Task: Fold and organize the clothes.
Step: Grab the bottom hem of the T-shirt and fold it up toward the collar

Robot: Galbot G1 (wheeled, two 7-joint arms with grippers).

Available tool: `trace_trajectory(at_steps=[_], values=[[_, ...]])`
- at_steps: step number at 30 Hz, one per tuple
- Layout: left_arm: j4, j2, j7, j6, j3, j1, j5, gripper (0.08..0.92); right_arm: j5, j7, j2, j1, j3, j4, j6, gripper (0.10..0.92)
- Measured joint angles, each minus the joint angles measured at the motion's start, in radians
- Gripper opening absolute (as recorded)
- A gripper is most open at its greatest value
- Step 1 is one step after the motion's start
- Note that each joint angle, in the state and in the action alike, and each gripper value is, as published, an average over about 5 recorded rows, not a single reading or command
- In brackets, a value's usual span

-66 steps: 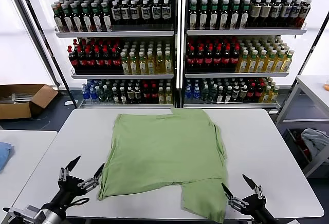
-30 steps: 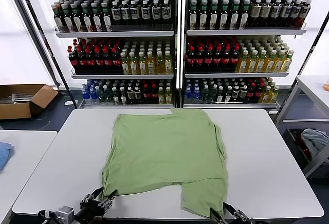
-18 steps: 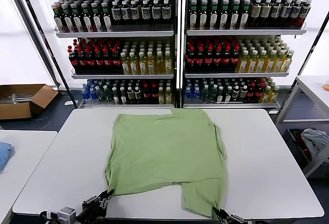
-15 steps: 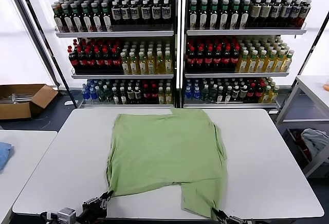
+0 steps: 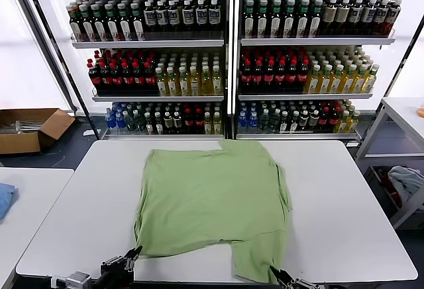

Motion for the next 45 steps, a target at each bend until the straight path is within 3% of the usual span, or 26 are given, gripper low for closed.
trace_trajectory(at_steps=[11, 21, 40, 45], values=[[-0.086, 0.009, 0.002, 0.005, -0.045, 0.058, -0.022, 0.103, 0.195, 0.016, -0.003, 0.059, -0.014, 0.013, -0.023, 0.107], [-0.077, 0.035, -0.011, 0.005, -0.064, -0.034, -0.109, 0.097, 0.299, 0.082, -0.017, 0.275, -0.047, -0.064, -0.079, 0.107], [0.164, 0.063, -0.025, 0.006, 0.016, -0.348, -0.183, 0.102, 0.296, 0.186, -0.044, 0.703, -0.197, -0.385, -0.133, 0.113], [0.248, 0.058, -0.027, 0.006, 0.025, -0.406, -0.177, 0.121, 0.236, 0.206, -0.054, 0.747, -0.231, -0.425, -0.153, 0.224]])
